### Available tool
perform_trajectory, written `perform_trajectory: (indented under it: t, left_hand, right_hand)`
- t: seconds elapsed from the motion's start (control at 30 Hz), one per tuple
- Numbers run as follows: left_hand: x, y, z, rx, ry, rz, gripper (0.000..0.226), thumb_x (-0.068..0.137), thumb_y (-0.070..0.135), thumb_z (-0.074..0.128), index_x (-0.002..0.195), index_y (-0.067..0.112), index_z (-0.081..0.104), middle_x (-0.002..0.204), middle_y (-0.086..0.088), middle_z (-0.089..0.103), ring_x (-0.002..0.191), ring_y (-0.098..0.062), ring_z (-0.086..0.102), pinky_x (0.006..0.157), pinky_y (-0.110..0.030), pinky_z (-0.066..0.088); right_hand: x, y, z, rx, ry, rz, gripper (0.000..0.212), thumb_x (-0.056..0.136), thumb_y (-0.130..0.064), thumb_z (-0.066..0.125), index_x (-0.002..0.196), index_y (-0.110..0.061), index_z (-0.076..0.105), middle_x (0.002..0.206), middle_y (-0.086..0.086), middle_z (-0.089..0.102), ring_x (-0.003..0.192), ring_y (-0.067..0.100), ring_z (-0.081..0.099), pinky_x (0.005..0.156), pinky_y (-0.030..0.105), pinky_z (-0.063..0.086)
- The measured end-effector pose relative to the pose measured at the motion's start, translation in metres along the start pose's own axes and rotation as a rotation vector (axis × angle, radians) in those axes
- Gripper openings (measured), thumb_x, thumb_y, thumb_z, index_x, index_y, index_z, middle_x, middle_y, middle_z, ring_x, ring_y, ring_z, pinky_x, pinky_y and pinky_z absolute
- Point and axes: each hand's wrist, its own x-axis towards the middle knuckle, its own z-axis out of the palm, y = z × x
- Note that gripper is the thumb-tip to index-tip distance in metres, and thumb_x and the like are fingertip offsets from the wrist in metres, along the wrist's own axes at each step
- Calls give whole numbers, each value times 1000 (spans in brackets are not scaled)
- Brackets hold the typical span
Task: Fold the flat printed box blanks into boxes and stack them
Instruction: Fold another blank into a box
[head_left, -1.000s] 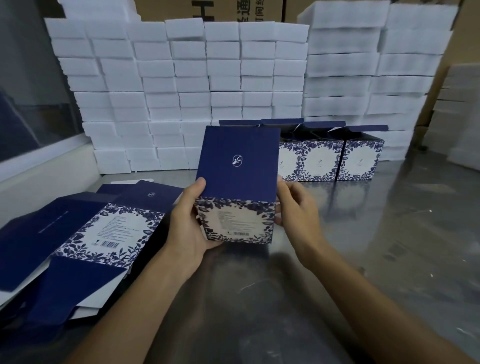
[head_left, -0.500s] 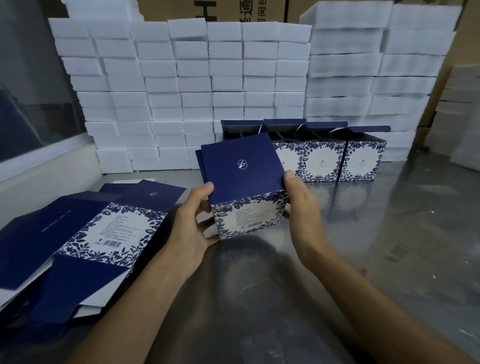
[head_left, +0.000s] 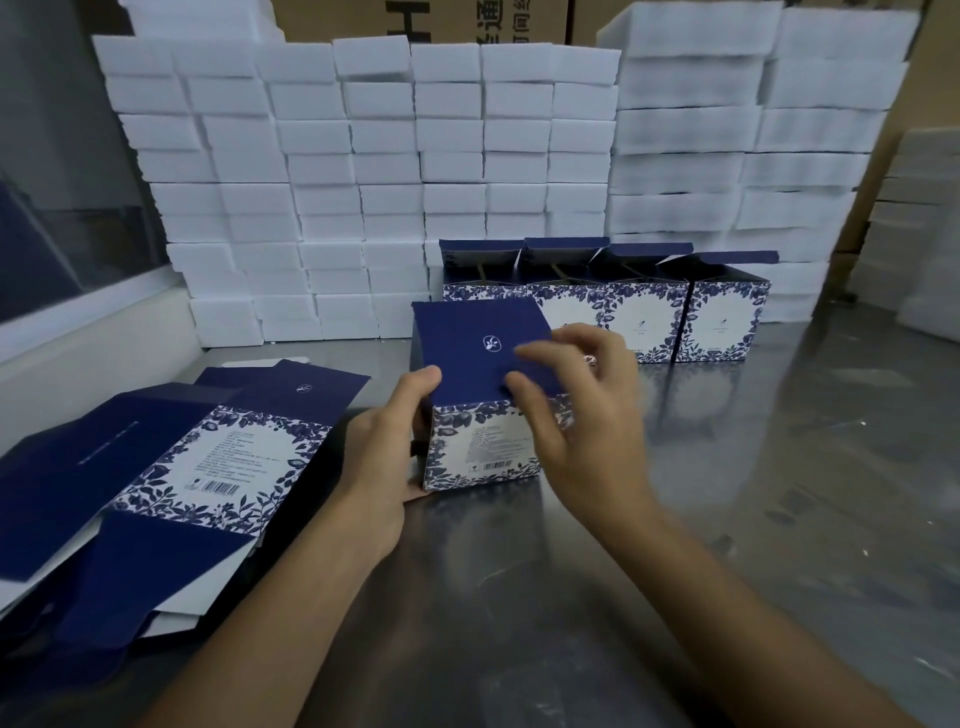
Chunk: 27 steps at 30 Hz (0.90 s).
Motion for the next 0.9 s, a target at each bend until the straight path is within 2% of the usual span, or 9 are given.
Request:
perform_trajectory:
  t: [0.07,0.13,0.17,0.3,0.4,0.53,0.63,0.8,0.9]
  left_hand:
    - [0,-2,3,3,12,22,25,73,54,70,63,31,75,64,6,72,63,-14,73,60,-35,58]
    - [0,-3,6,-5,30,11,16,71,56,71,60,45,71,62,6,72,63,-14,73,63,-38,59]
    - [0,-3,6,-14,35,-3,15,69,58,71,62,45,71,65,4,73,65,-16,74,67,-40,60]
    - [-7,0,12,-1,7,-62,29,66,60,73,65,31,75,69,0,74,66,-19,74,67,-44,60]
    - [-12,3,15,8,-1,-105,43,63,60,75,76,19,74,73,-3,75,66,-20,74,71,-49,61]
    - [-10,3,13,30,-11,-119,40,64,60,74,68,21,74,73,-3,75,65,-19,74,73,-48,61]
    - [-10,5,11,38,-24,-122,33,62,61,74,60,28,75,72,-3,75,66,-21,74,74,-49,60]
    - [-8,10,4,51,14,-164,60,48,65,75,86,19,73,79,-5,76,75,-27,75,74,-55,59]
    - [-7,12,3,56,17,-184,72,43,67,74,94,17,73,86,-5,77,81,-29,74,74,-55,59]
  right_hand:
    - [-2,-3,3,-104,-38,-163,22,95,-34,66,103,-17,76,108,5,65,101,26,62,84,49,45]
    - [-4,-7,6,-109,-74,-225,23,95,-35,65,106,-19,78,106,2,68,97,24,64,83,50,43]
    - [-5,-8,7,-103,-75,-233,22,95,-34,65,107,-19,78,106,1,68,96,24,65,83,50,43]
    - [-6,-9,7,-90,-36,-239,16,94,-25,70,107,-19,78,105,1,69,94,25,65,81,50,42]
    - [-6,-12,8,-84,-15,-236,10,93,-19,72,100,-17,79,101,0,70,91,25,65,79,50,41]
    - [-3,-17,10,-64,0,-190,7,90,-14,73,92,-16,79,93,-1,69,84,25,64,76,47,41]
    - [-4,-16,11,-60,2,-185,9,90,-18,73,95,-16,80,94,-1,70,85,25,65,78,47,41]
    - [-7,-7,7,-118,-22,-128,22,95,-35,64,105,-22,79,107,-3,70,98,22,65,90,53,39]
    - [-4,1,7,-32,-46,-108,20,94,-28,68,103,-15,79,105,3,71,97,27,65,82,55,45]
